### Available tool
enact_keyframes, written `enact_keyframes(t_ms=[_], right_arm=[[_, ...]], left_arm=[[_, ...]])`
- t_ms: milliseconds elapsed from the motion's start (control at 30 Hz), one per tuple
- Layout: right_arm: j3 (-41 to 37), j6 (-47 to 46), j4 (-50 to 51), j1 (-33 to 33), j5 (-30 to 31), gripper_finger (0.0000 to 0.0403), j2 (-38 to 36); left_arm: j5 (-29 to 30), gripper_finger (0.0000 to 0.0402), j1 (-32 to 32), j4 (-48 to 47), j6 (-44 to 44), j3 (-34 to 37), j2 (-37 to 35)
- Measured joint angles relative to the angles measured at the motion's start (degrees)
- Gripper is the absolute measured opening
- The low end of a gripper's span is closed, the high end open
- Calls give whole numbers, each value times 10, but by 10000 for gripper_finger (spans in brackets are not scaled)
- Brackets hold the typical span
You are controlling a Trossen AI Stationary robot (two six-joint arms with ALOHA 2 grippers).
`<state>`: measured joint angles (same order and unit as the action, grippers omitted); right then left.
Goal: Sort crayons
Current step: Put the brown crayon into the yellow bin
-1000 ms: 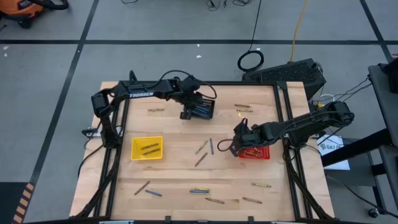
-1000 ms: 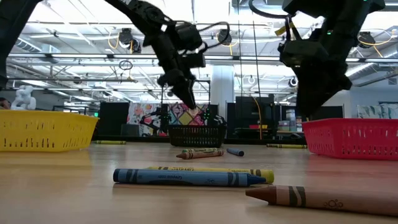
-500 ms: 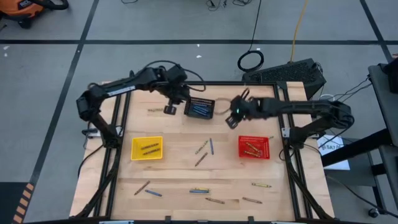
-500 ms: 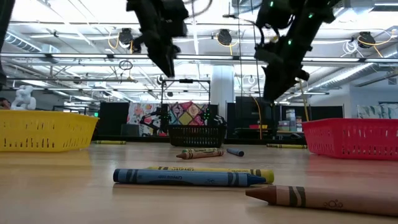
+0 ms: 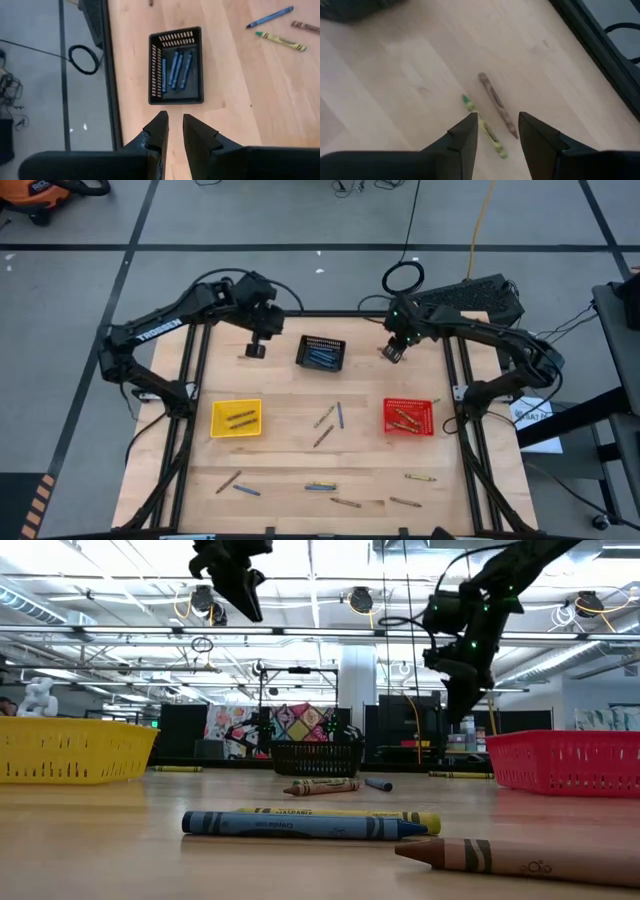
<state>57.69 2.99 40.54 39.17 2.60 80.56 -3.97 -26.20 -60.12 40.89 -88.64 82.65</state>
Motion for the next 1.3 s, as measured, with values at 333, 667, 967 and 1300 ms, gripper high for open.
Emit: enact_keyframes(t_ms=[333, 667, 967, 1300], right_arm=[[0, 100, -16, 48, -43, 130, 103], [0, 140, -51, 51, -42, 130, 154], [0, 155, -65, 73, -38, 130, 178], [3, 157, -52, 92, -44, 67, 208]], left_arm=[[2, 59, 0, 1, 4, 0, -4], [4, 59, 0, 1, 5, 0, -4], [4, 59, 0, 7, 5, 0, -4], [4, 59, 0, 29, 39, 0, -4]])
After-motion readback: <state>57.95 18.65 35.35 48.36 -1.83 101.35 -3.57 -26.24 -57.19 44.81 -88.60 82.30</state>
